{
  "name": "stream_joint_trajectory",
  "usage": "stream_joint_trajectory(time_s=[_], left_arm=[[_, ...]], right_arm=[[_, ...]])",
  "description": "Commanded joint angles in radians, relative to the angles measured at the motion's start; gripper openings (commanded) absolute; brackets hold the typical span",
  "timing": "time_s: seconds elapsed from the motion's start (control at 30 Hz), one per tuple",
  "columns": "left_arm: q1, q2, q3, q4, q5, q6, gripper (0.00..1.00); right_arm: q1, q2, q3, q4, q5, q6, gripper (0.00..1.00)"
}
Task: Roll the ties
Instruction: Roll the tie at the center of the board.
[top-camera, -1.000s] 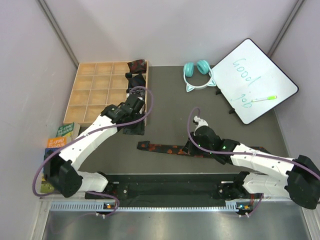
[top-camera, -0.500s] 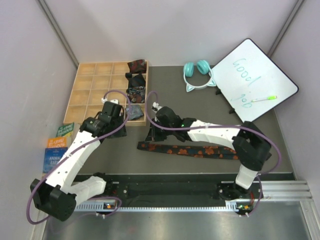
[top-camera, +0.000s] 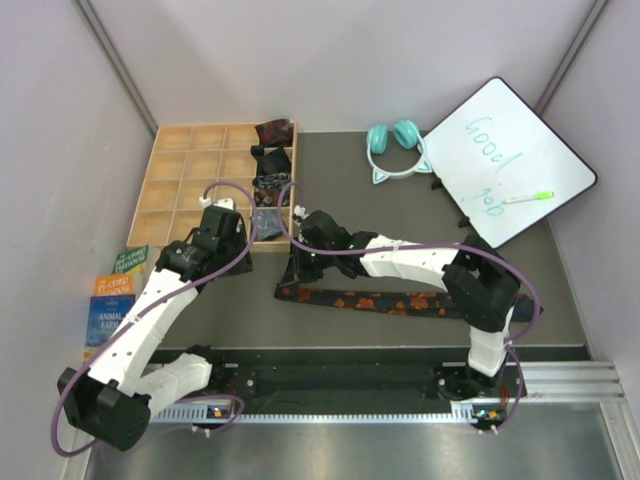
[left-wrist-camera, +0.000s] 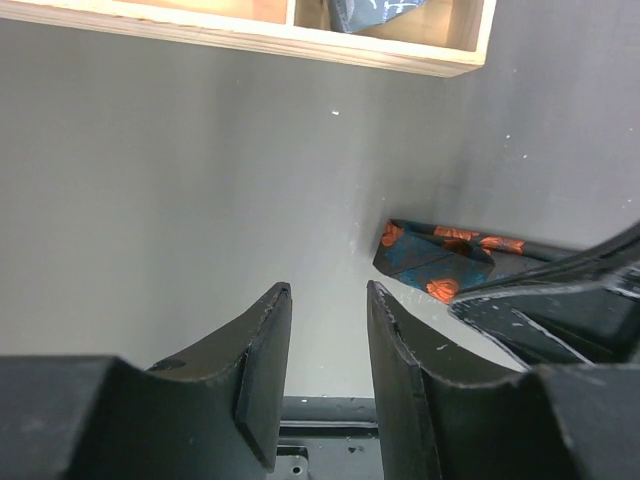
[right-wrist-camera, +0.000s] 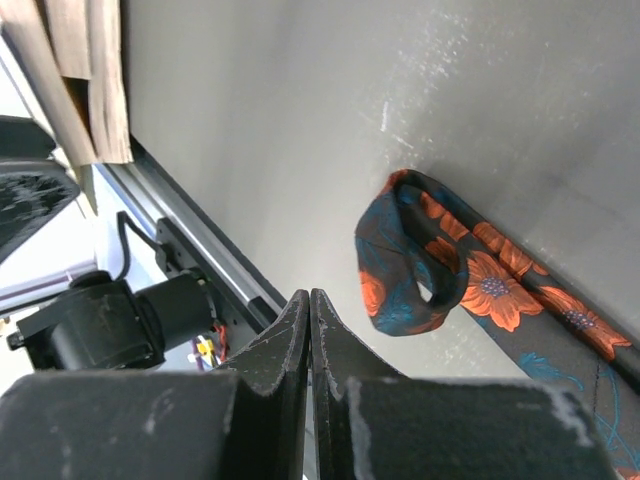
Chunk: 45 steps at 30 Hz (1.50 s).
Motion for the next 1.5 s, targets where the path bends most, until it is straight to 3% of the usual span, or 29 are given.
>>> stream_joint_trajectory(time_s=[0.0,0.3,0.8,1.47], left_arm=[[0.005,-0.030,-0.010,0.045,0.021,-0.002,0.41],[0.005,-0.036,-0.029,0.061,0.054,-0.012,0.40],[0.005,0.006,-0.023,0.108,0.129,-0.044,0.40],[0.005,0.142,-0.196,0.375,0.287,-0.142,0.46]], right_arm=[[0.016,0.019,0.027,0.010,0.003,0.005,0.00],[0.007,0.025,0.004,-0.022,0.075,-0.033,0.00],[-0.012,0.036,-0.082,0.039,0.071,-0.033,0.00],[-0.050,0.062,-0.176,0.122,0.037,-0.034,0.00]])
